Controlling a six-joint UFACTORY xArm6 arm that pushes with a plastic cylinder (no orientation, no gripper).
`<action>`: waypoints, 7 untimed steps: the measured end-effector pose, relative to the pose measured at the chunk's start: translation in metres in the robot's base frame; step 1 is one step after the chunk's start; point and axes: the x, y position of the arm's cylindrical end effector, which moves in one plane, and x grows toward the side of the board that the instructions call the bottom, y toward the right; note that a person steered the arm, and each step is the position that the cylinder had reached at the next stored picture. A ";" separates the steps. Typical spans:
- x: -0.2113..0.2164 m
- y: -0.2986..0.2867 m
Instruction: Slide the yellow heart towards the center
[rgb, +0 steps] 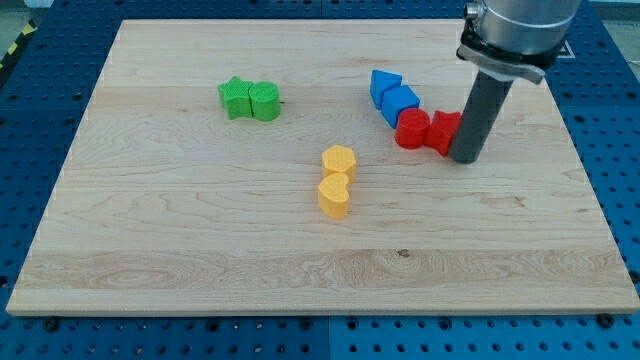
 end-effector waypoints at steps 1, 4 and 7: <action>-0.026 0.000; -0.030 0.014; 0.085 -0.068</action>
